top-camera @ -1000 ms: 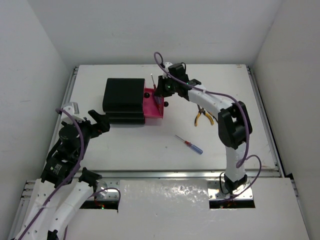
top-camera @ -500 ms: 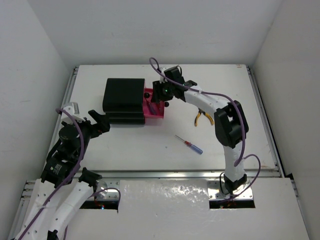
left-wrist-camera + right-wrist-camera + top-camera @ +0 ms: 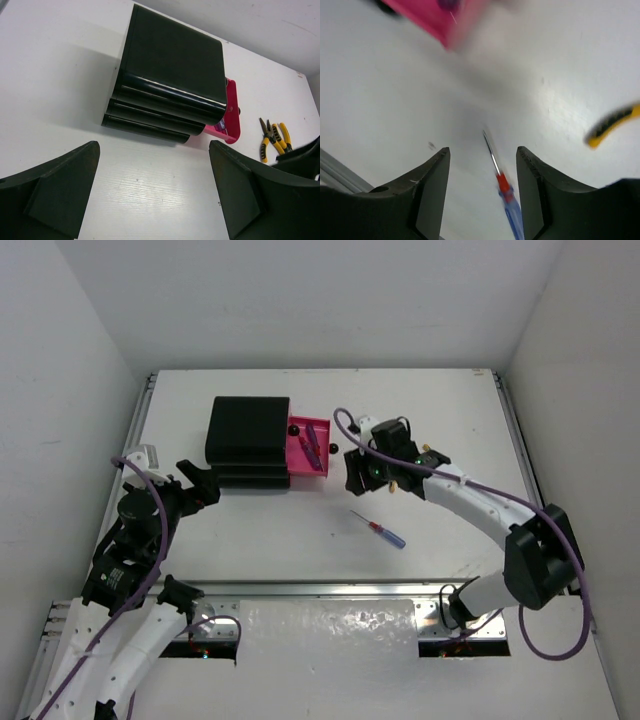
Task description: Sort the tools into containers
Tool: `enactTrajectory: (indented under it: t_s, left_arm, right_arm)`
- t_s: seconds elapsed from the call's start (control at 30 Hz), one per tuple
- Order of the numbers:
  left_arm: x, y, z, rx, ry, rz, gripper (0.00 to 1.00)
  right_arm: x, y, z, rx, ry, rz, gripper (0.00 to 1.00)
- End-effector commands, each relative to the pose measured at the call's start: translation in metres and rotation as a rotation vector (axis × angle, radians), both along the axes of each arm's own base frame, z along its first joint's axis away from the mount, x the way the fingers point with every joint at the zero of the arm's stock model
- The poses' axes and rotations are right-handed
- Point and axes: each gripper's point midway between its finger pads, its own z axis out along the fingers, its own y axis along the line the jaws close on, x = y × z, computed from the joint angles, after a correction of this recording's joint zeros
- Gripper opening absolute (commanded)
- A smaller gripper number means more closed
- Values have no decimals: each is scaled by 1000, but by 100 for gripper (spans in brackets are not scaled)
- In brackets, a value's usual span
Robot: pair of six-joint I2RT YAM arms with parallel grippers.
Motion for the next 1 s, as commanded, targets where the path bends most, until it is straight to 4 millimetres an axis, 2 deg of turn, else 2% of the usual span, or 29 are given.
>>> enactTrajectory:
  t_s: [0.0,0.1,0.2,0.6,0.63,0.67,0.7,0.77,0.83,0.9,0.93,0.97]
  left_arm:
    - [3,-4,12,-12,-48,-18,89]
    - [2,-3,13,-15,-52,-11,89]
    - [2,-2,12,-15,-48,-6,89]
    - [1,-2,13,-18,-52,-6,89]
    - [1,-2,13,-17,-54,-5,89]
    - [1,-2,13,-17,-54,-6,89]
    - [1,-2,13,-19,-55,-6,89]
    - [1,-2,14,-19,-58,-6,89]
    - [1,-2,14,-19,-60,-6,89]
    - [1,-2,14,-19,-60,-5,89]
    - [1,-2,14,-19,-60,-5,89]
    - [0,-2,14,-20,-58,-6,89]
  right_arm:
    - [-30,-36,-48,-186,92,0,53]
    - [-45,-51,-70,-267,175,-20,49]
    - [-50,-61,-84,-329,222,-50,49]
    - [-76,-67,-129,-423,344,-16,43]
    - [-78,-69,-134,-435,358,-15,40]
    - [-79,-70,-136,-443,362,-24,30]
    - [-79,-70,-137,-447,363,-24,26]
    - [-75,-65,-131,-448,335,-31,13]
    - [-69,-57,-120,-407,302,-49,9]
    - [-55,-40,-87,-278,205,-85,4]
    - [-52,-34,-85,-243,199,-99,4]
    - [-38,-19,-60,-137,115,-115,5]
